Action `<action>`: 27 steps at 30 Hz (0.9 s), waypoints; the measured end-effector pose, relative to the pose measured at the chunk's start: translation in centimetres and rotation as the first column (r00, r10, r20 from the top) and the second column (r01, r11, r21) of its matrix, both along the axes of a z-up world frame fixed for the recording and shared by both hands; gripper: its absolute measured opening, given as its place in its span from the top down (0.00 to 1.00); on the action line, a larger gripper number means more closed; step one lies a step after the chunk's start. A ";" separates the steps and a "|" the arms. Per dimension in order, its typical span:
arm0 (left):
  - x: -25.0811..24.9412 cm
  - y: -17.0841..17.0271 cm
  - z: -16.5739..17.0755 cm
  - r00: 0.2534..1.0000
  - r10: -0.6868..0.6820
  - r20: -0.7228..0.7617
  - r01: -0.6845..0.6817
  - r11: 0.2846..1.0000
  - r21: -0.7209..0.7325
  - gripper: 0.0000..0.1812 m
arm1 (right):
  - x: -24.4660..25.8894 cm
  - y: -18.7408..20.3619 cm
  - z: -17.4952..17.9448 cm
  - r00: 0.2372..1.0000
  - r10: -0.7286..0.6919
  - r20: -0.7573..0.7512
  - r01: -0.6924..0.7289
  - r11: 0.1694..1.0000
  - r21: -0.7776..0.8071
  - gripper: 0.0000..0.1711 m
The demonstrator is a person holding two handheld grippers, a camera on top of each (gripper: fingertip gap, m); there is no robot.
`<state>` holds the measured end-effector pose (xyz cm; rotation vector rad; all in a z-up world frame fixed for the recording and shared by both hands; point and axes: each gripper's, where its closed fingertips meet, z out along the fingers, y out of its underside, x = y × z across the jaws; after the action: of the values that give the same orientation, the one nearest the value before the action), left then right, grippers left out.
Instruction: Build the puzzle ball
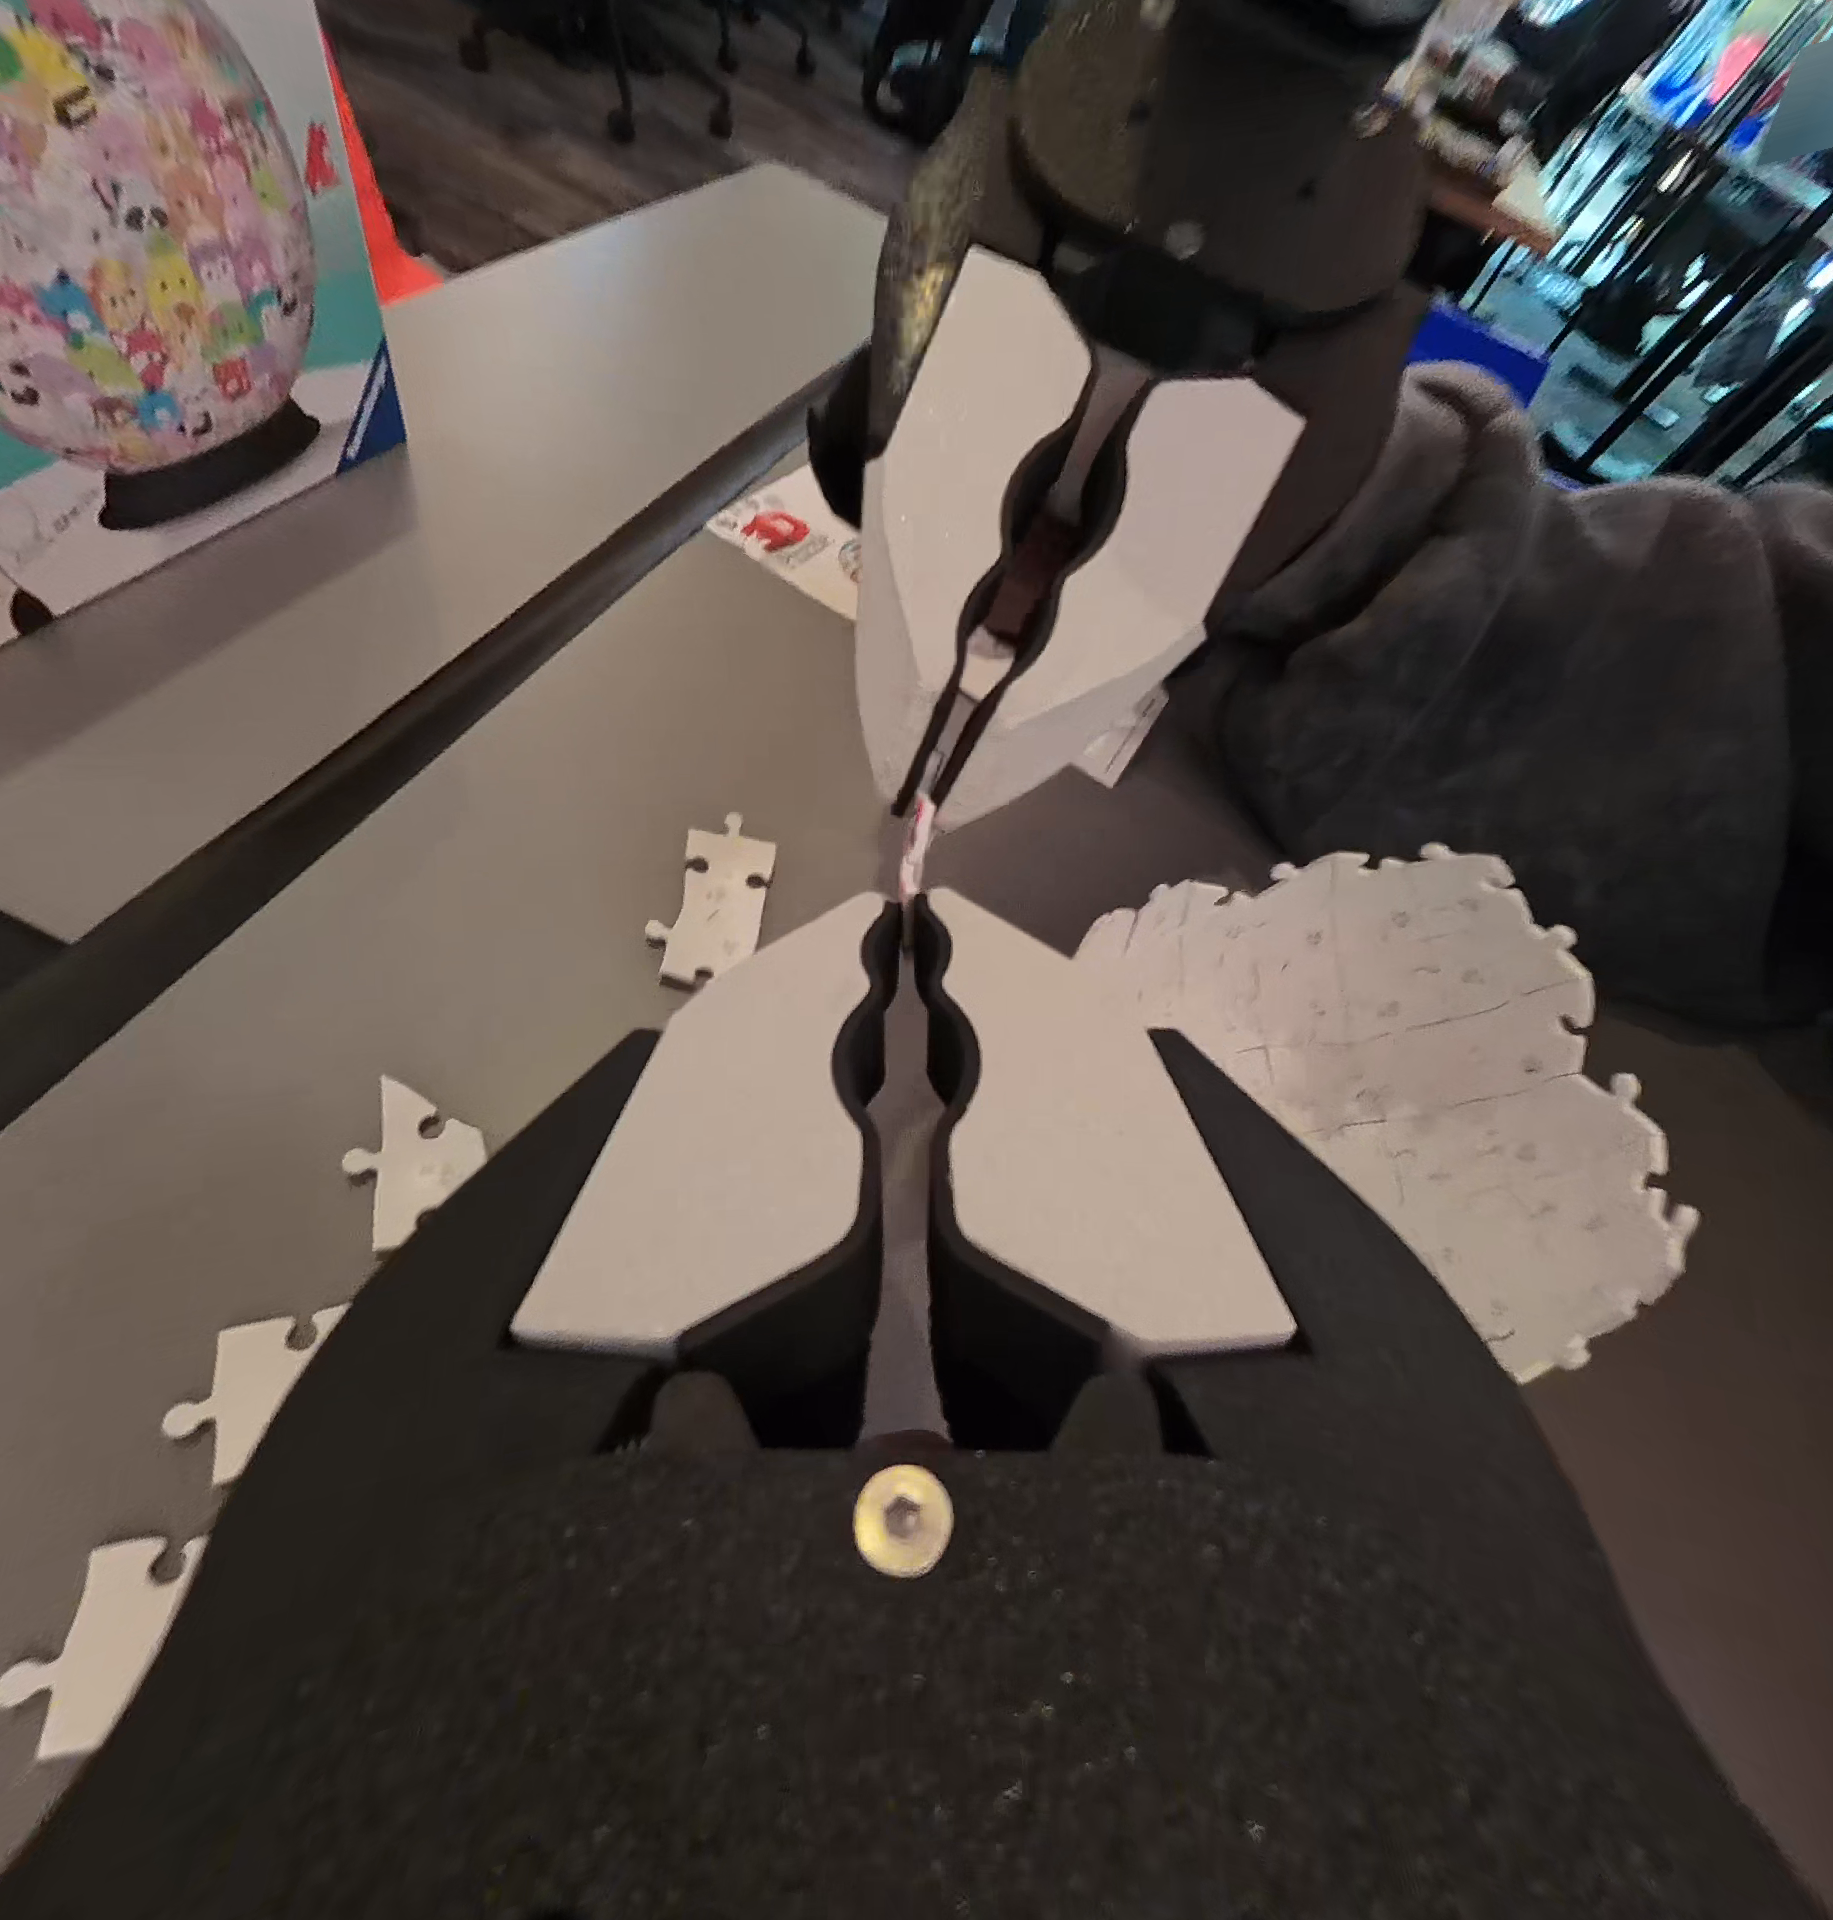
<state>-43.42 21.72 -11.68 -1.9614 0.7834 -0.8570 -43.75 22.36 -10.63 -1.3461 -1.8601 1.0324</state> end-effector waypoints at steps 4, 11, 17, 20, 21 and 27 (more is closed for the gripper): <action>0.2 0.0 -0.8 0.995 0.012 -0.097 -0.013 1.000 -0.002 0.99 | 0.3 -0.4 0.9 1.000 0.004 0.006 -0.005 0.992 0.129 0.96; 0.6 -0.3 -0.9 0.993 -0.002 -0.122 0.003 1.000 0.007 0.99 | 0.1 -0.8 0.3 0.998 -0.019 0.065 -0.002 0.952 0.306 0.95; 0.7 -0.5 -1.1 0.988 -0.010 -0.154 0.012 1.000 0.010 0.99 | 0.3 -0.7 0.0 0.995 -0.031 0.092 -0.004 0.934 0.357 0.98; 0.8 -0.5 -1.0 0.987 -0.010 -0.161 0.014 1.000 0.020 0.99 | 0.4 -0.7 0.1 0.995 -0.033 0.097 -0.005 0.931 0.364 0.98; 0.8 -0.5 -1.0 0.986 -0.010 -0.165 0.014 1.000 0.026 0.99 | 0.4 -0.7 0.2 0.995 -0.032 0.096 -0.005 0.932 0.363 0.98; 0.8 -0.4 -1.3 0.981 -0.004 -0.195 0.014 0.999 0.048 0.99 | 0.9 -0.5 -0.4 0.989 -0.038 0.140 -0.013 0.941 0.340 0.99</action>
<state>-42.61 21.28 -12.97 -2.0200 0.9179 -0.6511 -42.87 21.91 -11.08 -1.2483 -2.0219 0.5810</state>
